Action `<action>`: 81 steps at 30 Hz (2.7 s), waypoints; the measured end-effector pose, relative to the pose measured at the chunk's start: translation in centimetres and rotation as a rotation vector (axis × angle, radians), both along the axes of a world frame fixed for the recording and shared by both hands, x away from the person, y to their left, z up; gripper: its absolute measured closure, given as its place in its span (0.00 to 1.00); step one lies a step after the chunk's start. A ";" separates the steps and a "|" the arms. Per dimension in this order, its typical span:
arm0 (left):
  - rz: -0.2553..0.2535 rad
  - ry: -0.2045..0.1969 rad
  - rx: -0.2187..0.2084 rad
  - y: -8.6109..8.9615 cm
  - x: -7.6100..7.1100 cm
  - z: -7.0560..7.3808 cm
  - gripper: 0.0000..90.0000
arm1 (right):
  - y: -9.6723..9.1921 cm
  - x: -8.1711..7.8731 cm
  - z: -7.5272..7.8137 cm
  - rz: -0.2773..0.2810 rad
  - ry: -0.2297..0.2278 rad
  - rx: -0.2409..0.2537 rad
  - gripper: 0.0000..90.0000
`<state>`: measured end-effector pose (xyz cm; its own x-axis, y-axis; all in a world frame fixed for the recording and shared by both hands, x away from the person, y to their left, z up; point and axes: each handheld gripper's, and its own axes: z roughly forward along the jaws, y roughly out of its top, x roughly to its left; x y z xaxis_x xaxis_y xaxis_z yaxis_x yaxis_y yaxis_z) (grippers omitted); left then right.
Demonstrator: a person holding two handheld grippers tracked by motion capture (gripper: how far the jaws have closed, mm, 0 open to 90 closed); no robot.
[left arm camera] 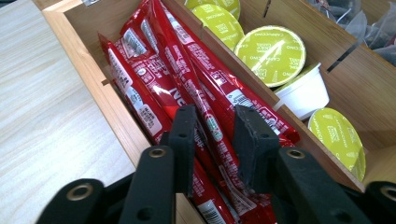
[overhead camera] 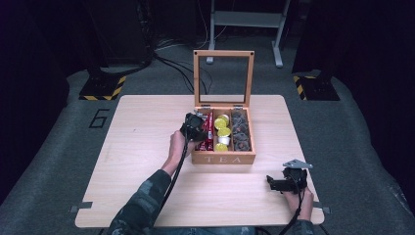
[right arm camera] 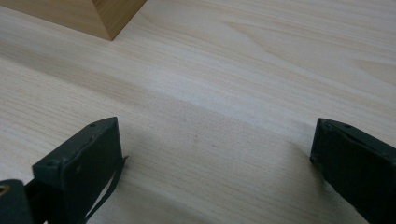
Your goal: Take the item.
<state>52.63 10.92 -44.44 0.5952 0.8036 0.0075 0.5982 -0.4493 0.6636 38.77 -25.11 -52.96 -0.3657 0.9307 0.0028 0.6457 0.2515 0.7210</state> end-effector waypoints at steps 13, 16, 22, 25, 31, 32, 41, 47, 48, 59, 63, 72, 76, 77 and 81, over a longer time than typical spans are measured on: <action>0.037 0.013 -0.022 -0.1 0.0 0.3 0.92 | 0.0 0.0 0.0 0.000 0.000 0.000 0.02; 0.035 0.004 -0.032 -0.1 0.0 0.4 0.93 | 0.0 0.0 0.0 0.000 0.000 0.000 0.02; 0.022 -0.006 -0.054 0.2 -0.2 0.8 0.94 | 0.0 0.0 0.0 0.001 0.000 0.000 0.02; 0.022 -0.020 -0.062 0.4 -0.3 1.0 0.94 | 0.0 0.0 0.0 0.000 0.000 0.000 0.02; 0.014 -0.043 -0.079 0.7 -0.4 1.5 0.95 | 0.0 0.0 0.0 0.000 0.000 0.000 0.02; 0.018 -0.048 -0.082 0.7 -0.5 1.6 0.95 | 0.0 0.0 0.0 0.001 0.000 0.000 0.02; 0.009 -0.076 -0.108 1.2 -1.1 2.5 0.95 | 0.0 0.0 0.0 0.001 0.000 0.000 0.02; -0.004 -0.103 -0.122 1.9 -1.7 3.3 0.95 | 0.0 0.0 0.0 0.000 0.000 0.000 0.02; -0.003 -0.106 -0.125 2.0 -1.8 3.4 0.95 | 0.0 0.0 0.0 0.000 0.000 0.000 0.02; -0.004 -0.151 -0.146 3.4 -2.9 4.4 0.95 | 0.0 0.0 0.0 -0.001 0.000 0.000 0.02; 0.002 -0.161 -0.160 4.0 -3.2 4.7 0.95 | 0.0 0.0 0.0 -0.001 0.000 0.000 0.02; 0.013 -0.183 -0.170 5.4 -3.8 5.0 0.95 | 0.0 0.0 0.0 -0.001 0.000 0.000 0.02; 0.020 -0.188 -0.176 6.1 -4.1 5.0 0.95 | 0.0 0.0 0.0 -0.002 0.000 0.000 0.02; 0.021 -0.194 -0.177 6.3 -4.2 5.1 0.95 | 0.0 0.0 0.0 -0.002 0.000 0.000 0.02; 0.024 -0.211 -0.180 7.0 -4.7 5.3 0.95 | 0.0 0.0 0.0 -0.002 0.001 -0.001 0.02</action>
<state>47.93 17.91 -39.10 0.5765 0.8170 -0.0143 0.4470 -0.3007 0.8425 38.76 -25.09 -52.96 -0.3636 0.9316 0.0021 0.6468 0.2508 0.7202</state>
